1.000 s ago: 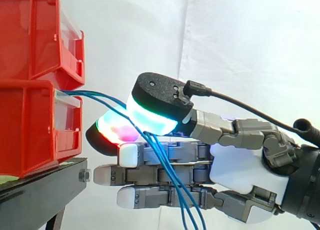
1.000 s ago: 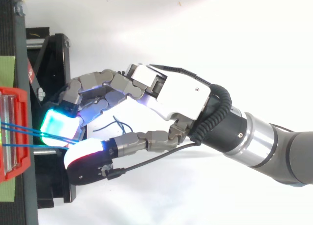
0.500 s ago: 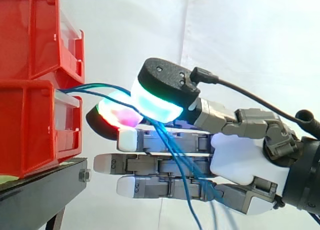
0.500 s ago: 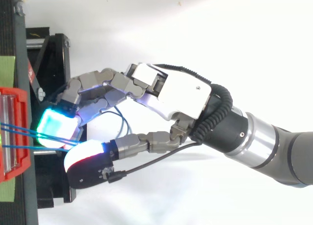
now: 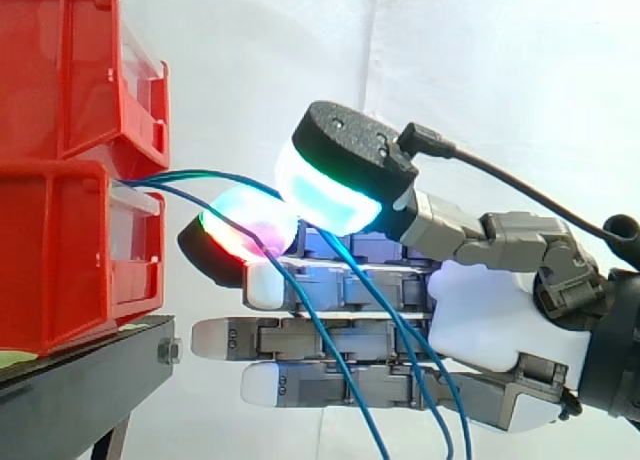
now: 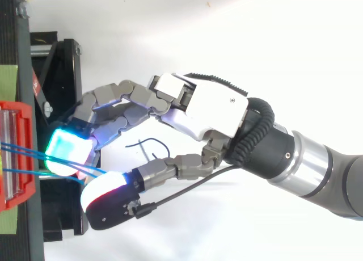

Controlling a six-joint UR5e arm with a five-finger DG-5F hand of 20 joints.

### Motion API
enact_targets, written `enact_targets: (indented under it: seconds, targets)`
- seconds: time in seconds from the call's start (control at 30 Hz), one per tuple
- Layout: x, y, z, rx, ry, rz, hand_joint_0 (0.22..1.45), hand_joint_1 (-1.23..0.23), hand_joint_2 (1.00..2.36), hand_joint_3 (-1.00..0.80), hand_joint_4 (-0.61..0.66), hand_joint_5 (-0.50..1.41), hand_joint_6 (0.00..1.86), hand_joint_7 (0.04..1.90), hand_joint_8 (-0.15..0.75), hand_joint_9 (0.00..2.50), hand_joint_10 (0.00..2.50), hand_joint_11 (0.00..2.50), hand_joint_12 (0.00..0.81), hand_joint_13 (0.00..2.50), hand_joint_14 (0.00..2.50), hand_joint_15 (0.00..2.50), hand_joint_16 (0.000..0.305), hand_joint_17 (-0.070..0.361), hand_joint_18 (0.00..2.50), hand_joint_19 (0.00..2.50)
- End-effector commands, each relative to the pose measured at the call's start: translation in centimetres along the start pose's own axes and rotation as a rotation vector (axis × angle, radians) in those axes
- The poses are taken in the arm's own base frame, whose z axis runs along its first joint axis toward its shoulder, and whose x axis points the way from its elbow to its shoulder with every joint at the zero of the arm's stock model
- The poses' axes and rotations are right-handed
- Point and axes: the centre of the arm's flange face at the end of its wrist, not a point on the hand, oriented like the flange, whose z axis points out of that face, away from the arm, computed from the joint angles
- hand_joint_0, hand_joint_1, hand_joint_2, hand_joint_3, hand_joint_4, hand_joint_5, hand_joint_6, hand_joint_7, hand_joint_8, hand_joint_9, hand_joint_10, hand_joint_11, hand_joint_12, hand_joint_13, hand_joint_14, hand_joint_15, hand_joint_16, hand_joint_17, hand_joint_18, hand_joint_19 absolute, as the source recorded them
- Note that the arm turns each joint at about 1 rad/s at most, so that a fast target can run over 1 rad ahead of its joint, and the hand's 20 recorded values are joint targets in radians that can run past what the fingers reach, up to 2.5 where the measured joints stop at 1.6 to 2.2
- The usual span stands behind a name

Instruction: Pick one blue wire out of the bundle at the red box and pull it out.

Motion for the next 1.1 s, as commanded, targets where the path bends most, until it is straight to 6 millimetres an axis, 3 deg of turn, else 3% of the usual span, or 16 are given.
enact_targets:
  seconds: [0.0,0.13,0.27,0.63,1.07]
  targets:
    - [0.04,-0.01,-0.06,0.003,0.001,0.001,0.54,-0.78,1.0,-0.5,0.13,-0.15,0.87,1.01,0.259,1.0,0.02,0.69,0.372,0.56,0.01,0.4,0.045,0.101,0.6,0.56]
    - [0.14,-0.04,-0.13,0.006,0.003,0.0,0.59,-0.71,1.01,-0.41,0.12,-0.13,0.85,1.06,0.258,1.05,0.02,0.68,0.354,0.58,0.01,0.39,0.042,0.095,0.63,0.58]
    - [0.12,-0.04,-0.13,0.006,0.001,0.0,0.6,-0.77,1.01,-0.29,0.1,-0.14,0.86,1.07,0.264,1.05,0.02,0.7,0.354,0.58,0.01,0.4,0.042,0.095,0.64,0.56]
    - [0.07,-0.15,-0.24,0.017,0.004,-0.007,0.66,-0.88,1.02,-0.19,0.08,-0.18,0.9,0.98,0.253,0.95,0.02,0.73,0.358,0.57,0.01,0.39,0.043,0.096,0.64,0.53]
    - [0.4,-0.14,-0.39,0.017,0.009,-0.008,0.79,-0.94,1.01,-0.42,0.13,-0.21,0.9,0.87,0.235,0.85,0.02,0.72,0.357,0.53,0.02,0.36,0.042,0.095,0.62,0.48]
